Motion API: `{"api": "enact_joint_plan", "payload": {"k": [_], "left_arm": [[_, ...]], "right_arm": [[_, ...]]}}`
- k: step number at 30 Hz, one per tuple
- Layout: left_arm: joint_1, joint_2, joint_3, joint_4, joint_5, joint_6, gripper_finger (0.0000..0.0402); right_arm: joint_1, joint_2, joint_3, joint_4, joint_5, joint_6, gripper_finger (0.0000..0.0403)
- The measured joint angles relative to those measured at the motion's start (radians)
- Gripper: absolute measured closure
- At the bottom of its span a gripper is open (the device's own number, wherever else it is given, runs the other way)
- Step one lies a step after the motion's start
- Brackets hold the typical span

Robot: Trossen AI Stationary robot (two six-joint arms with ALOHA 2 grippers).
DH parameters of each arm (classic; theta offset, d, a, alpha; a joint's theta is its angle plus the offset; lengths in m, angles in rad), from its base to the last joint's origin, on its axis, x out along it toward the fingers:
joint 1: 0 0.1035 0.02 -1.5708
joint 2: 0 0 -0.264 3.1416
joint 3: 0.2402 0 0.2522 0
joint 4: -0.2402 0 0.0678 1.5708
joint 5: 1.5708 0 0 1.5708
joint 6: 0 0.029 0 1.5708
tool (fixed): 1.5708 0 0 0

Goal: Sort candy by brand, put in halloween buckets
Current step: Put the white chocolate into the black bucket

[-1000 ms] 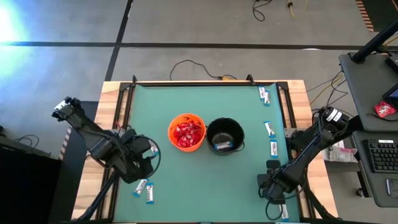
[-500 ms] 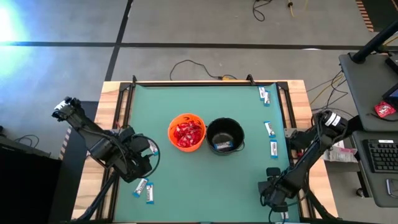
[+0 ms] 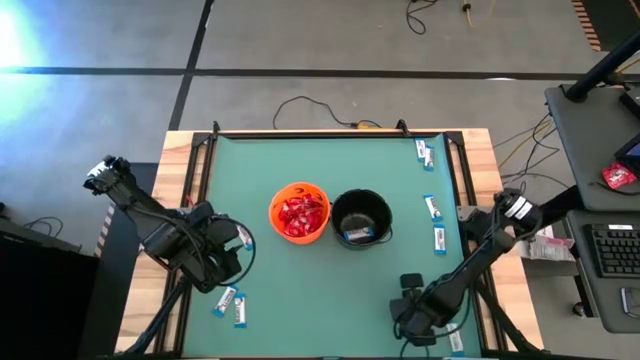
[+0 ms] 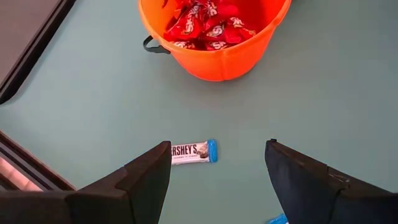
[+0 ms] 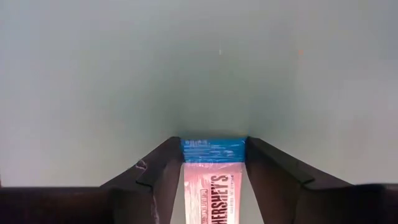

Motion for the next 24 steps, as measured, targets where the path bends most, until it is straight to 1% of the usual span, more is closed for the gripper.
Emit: {"api": "enact_joint_plan", "payload": {"k": [5,8,12,14,17,19,21,24], "left_arm": [[0.0,0.0,0.002,0.0,0.023,-0.015,0.0159],[0.0,0.0,0.003,-0.001,0.028,-0.022,0.0159],[0.0,0.0,0.003,0.0,0.027,-0.027,0.0159],[0.0,0.0,0.003,0.0,0.028,-0.04,0.0159],[-0.001,0.0,0.003,0.001,0.028,-0.06,0.0159],[-0.001,0.0,0.003,0.008,0.028,-0.064,0.0159],[-0.002,0.0,0.003,0.016,0.028,-0.064,0.0159],[-0.002,0.001,0.003,0.025,0.028,-0.067,0.0159]], "right_arm": [[-0.016,0.059,0.073,-0.066,0.005,-0.038,0.0255],[-0.014,0.06,0.113,-0.112,0.043,-0.05,0.0258],[-0.011,0.002,0.145,-0.128,0.122,-0.039,0.025],[0.003,-0.042,0.147,-0.17,0.142,0.011,0.0242],[0.047,-0.121,0.125,-0.252,0.169,0.096,0.0229],[0.087,-0.176,0.095,-0.285,0.168,0.137,0.0221],[0.128,-0.219,0.051,-0.299,0.147,0.175,0.0214],[0.176,-0.26,-0.021,-0.293,0.111,0.274,0.0208]]}}
